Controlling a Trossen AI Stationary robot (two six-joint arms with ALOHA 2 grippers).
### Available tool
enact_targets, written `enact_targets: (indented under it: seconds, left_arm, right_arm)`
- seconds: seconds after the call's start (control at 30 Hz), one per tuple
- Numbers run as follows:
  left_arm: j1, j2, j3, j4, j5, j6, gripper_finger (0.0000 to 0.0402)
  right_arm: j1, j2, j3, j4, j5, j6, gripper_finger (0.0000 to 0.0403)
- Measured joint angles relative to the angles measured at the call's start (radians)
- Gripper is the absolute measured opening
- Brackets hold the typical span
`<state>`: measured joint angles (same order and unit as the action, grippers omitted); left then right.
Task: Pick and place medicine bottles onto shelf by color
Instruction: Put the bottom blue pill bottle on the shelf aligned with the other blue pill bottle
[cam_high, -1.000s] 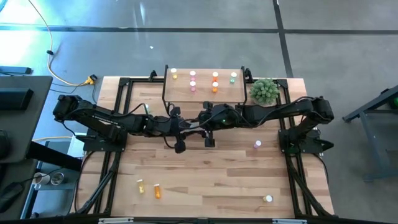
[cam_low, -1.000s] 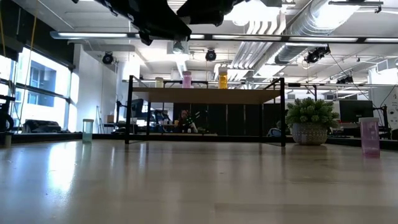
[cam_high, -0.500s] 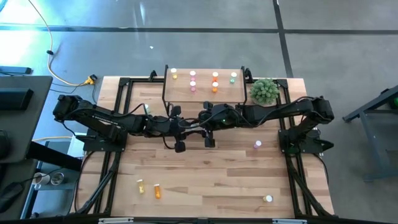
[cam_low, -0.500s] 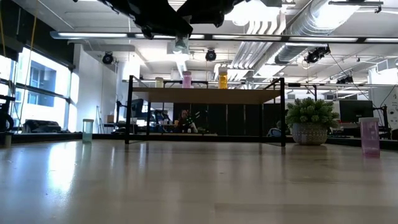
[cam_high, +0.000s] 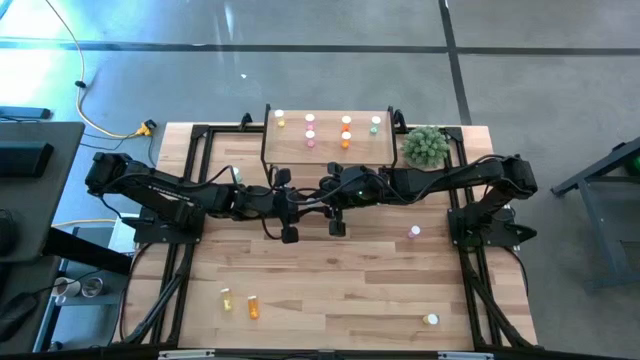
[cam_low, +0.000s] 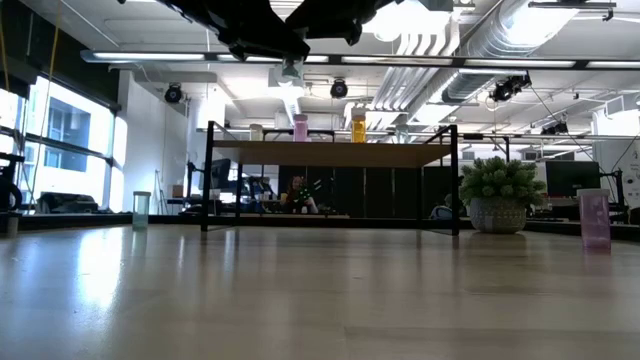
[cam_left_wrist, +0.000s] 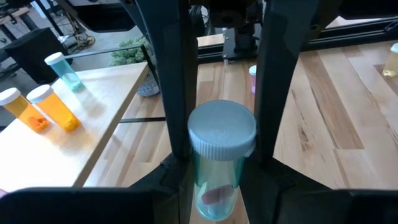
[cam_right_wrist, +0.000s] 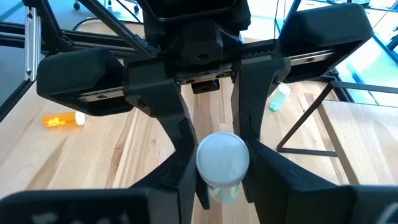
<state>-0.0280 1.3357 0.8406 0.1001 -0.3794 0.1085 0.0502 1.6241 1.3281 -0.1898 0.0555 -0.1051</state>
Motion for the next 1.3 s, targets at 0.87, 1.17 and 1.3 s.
enact_targets:
  seconds: [0.87, 1.17, 1.3]
  left_arm:
    - [0.0, 0.0, 0.001, 0.008, -0.009, 0.008, 0.0199]
    - [0.002, 0.0, 0.001, 0.004, -0.081, -0.008, 0.0229]
    - [0.008, -0.001, 0.001, 0.012, -0.081, -0.009, 0.0229]
  right_arm:
    - [0.0, -0.03, 0.0, -0.013, 0.012, -0.004, 0.0097]
    - [-0.019, -0.105, 0.0, -0.096, 0.081, -0.004, 0.0097]
    - [-0.039, -0.148, 0.0, -0.127, 0.084, -0.004, 0.0097]
